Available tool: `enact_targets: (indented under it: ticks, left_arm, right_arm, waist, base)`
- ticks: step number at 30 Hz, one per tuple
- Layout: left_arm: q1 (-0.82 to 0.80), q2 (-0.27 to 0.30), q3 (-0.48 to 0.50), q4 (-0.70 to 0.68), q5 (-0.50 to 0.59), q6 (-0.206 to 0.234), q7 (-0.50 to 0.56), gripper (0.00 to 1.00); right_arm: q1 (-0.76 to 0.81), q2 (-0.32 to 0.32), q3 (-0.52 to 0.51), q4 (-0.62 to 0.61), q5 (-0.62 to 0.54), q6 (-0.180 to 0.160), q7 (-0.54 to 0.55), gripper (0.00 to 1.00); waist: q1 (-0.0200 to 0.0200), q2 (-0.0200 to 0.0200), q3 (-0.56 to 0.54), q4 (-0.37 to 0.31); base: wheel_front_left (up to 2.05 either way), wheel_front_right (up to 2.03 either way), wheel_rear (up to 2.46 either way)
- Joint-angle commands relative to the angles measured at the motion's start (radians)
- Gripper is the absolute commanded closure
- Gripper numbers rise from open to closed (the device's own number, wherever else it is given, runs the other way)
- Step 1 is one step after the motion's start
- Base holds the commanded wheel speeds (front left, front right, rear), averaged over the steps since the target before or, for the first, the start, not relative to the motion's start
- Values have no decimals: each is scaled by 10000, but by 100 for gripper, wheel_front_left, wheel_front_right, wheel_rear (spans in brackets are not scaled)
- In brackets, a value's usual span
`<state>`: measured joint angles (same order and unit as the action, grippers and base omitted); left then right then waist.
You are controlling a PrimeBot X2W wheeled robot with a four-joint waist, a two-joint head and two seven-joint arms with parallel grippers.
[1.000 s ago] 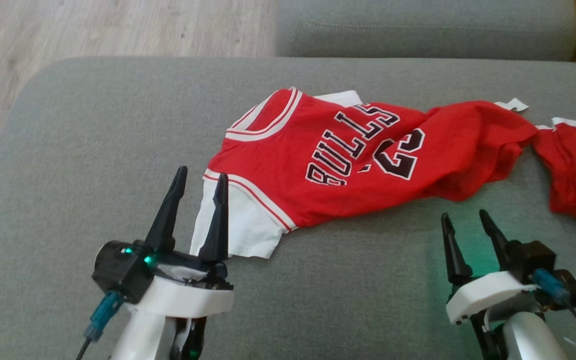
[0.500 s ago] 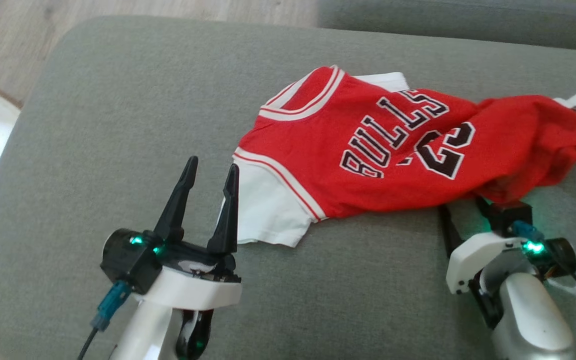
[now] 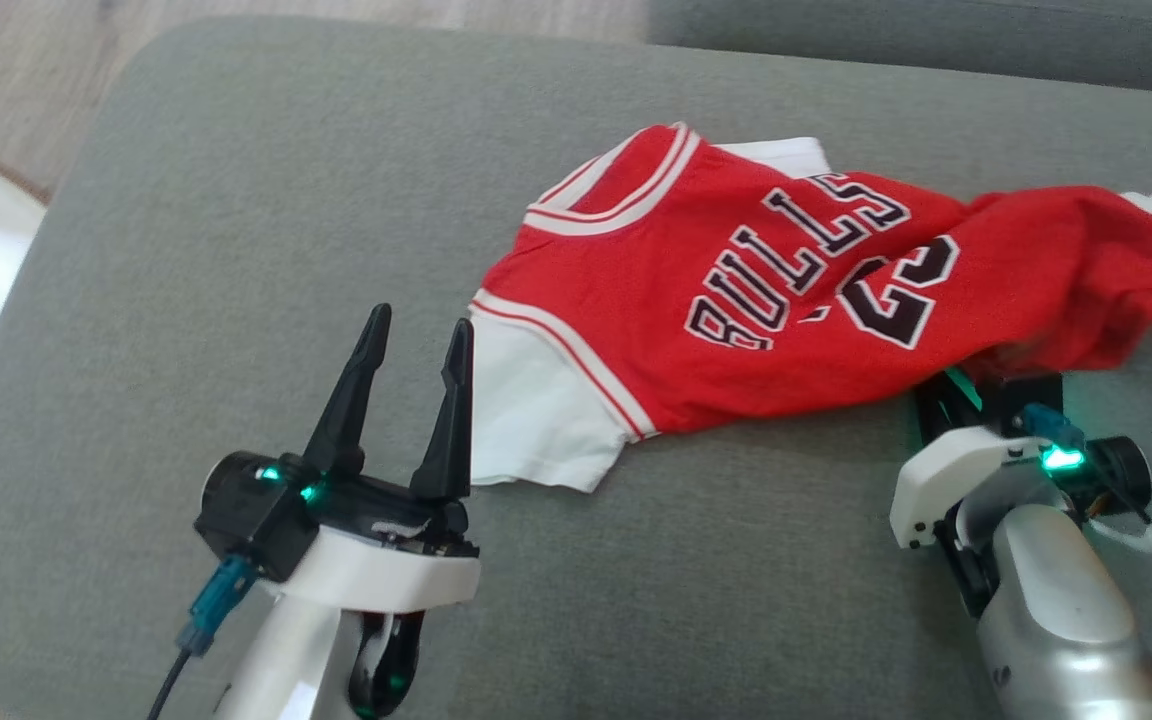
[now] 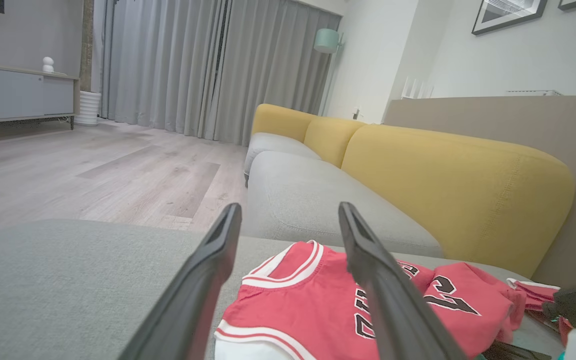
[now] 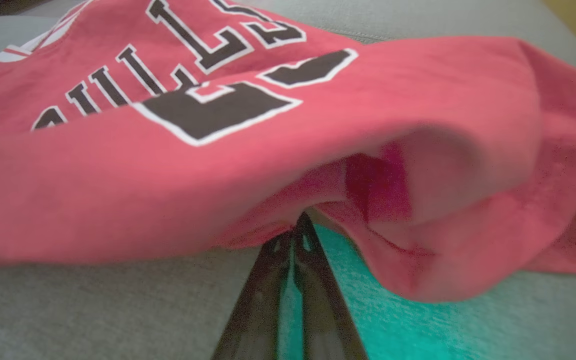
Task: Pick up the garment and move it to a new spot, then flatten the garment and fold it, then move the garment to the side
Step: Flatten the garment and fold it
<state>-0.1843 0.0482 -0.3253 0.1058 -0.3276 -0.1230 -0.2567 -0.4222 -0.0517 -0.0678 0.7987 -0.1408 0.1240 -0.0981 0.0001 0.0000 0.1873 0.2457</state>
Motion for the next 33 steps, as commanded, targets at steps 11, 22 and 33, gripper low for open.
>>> enact_targets:
  ticks: [11,22,33]
  left_arm:
    - [49,20,662,-261,121,2,-51,0]
    - [459,20,699,-361,69,20,-51,0]
    - [592,20,653,-377,58,31,-51,0]
  right_arm:
    - [784,14,257,-584,501,67,-631,100]
    - [2576,-42,-501,-3597,463,67,587,100]
    - [3822,-48,-1187,-5647,428,67,1786,0]
  waist:
    - [-1,0,-1032,-1429]
    - [-1,0,-1704,-2236]
    - [-1,0,-1849,-2123]
  base:
    - [0,0,0]
    - [0,0,0]
    - [0,0,0]
